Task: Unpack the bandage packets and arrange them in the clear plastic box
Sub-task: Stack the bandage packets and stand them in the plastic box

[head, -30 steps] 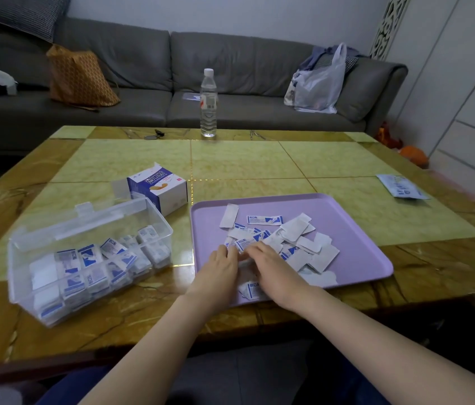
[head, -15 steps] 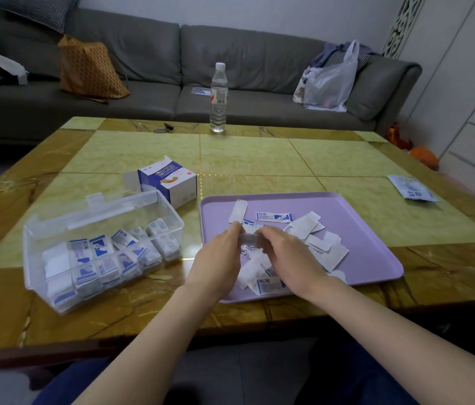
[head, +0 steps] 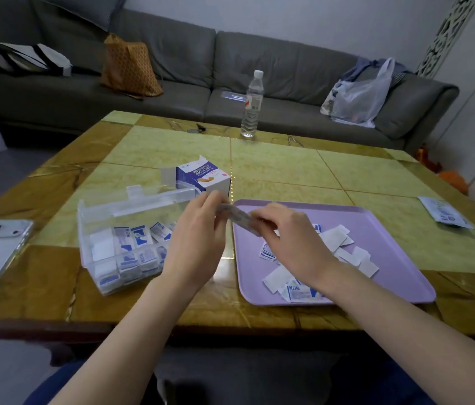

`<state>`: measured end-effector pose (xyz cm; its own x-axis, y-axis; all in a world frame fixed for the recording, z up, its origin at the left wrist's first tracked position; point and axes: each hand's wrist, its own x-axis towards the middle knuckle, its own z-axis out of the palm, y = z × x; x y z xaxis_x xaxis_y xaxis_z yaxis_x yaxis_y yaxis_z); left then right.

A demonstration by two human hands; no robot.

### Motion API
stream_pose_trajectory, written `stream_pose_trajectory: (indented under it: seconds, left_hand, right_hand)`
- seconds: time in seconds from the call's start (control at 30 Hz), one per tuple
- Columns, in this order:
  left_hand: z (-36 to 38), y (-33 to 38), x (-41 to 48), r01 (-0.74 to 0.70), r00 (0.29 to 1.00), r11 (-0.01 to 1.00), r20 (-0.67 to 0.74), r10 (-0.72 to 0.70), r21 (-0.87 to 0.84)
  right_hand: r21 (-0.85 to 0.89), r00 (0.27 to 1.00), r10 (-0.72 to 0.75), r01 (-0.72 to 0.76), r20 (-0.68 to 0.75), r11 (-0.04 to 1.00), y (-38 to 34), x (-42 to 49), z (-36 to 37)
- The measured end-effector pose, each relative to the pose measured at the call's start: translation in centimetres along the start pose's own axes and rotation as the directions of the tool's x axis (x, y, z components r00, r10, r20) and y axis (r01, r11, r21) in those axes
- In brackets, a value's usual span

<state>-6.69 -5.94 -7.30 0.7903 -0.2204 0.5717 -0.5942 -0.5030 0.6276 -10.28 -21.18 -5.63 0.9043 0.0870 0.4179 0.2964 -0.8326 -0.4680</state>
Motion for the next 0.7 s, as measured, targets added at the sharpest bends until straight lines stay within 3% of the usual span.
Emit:
stream_pose_trajectory:
  seconds: [0.13,0.33,0.5,0.7]
  left_hand:
    - [-2.4,-1.5,0.0,0.024,0.999,1.000,-0.033,-0.023,0.016]
    - [-6.0,-4.0,-0.3,0.063,0.990,0.989,-0.130,-0.046,0.133]
    - [-8.4,-6.1,-1.1,0.217,0.973,0.930,-0.148,-0.180,0.298]
    - [-10.3,-8.0,-2.5,0.380,0.922,0.791,-0.128,-0.366,0.480]
  right_hand:
    - [-0.010,0.995,-0.091,0.091,-0.030,0.996,-2.8,1.7,1.1]
    - [0.027,0.990,-0.117,0.115,0.078,0.993,-5.9,5.5,3.3]
    - [-0.027,0.986,0.032,-0.028,0.165,0.999,-6.3,8.7,5.6]
    - [-0.183,0.923,0.225,-0.174,0.312,0.968,-5.6,10.6,9.5]
